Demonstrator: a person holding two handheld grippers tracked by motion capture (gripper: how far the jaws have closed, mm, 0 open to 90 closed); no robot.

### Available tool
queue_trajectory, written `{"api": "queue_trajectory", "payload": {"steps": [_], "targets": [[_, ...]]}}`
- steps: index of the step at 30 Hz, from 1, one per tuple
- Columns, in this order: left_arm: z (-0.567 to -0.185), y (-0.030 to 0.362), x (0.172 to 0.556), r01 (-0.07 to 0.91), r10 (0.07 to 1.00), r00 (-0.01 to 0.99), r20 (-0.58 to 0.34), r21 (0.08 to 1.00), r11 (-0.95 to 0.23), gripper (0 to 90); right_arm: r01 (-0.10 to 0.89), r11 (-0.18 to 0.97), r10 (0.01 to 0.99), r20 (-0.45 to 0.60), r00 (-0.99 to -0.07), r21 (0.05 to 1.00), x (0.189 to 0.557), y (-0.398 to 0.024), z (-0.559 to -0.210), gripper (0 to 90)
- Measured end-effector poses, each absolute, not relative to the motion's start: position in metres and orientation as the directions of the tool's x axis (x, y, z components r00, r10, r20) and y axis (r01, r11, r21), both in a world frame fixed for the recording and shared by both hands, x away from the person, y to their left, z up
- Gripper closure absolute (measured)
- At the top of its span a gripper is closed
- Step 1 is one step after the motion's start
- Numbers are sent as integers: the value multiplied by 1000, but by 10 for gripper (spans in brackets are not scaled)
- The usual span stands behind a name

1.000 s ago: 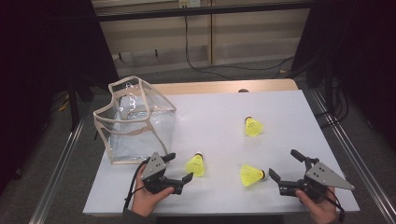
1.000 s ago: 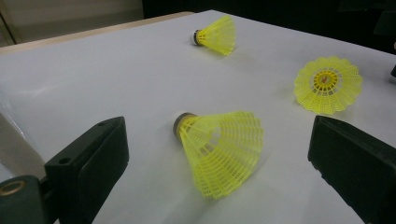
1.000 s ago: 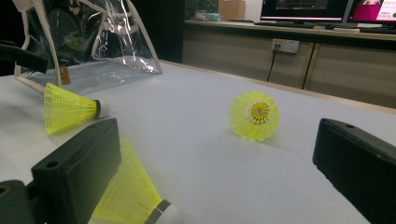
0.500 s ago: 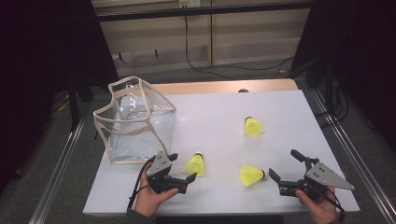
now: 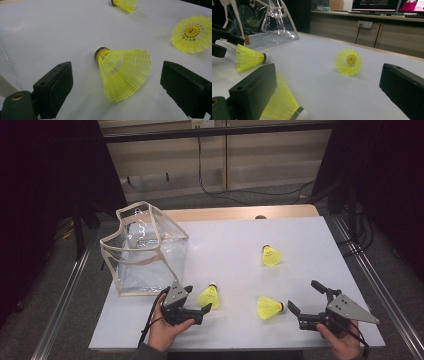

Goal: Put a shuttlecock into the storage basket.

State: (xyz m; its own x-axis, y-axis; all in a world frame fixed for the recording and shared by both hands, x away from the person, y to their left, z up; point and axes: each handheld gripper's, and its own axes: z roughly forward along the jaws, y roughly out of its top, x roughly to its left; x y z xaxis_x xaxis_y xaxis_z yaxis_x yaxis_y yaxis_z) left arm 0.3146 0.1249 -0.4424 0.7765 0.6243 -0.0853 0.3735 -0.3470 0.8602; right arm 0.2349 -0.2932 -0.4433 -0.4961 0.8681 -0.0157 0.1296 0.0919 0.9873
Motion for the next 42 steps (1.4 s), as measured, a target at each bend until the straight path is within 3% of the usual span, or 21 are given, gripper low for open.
{"api": "queue_trajectory", "payload": {"steps": [16,42], "targets": [[-446,118,321,398,648,758,-73,839,-371,309,128,92,869,-17,-495,988,235,-293,-443,12],[-450,109,333,442,683,727,-74,812,-381,449,120,91,867,-20,-497,989,234,-293,-442,13]]}}
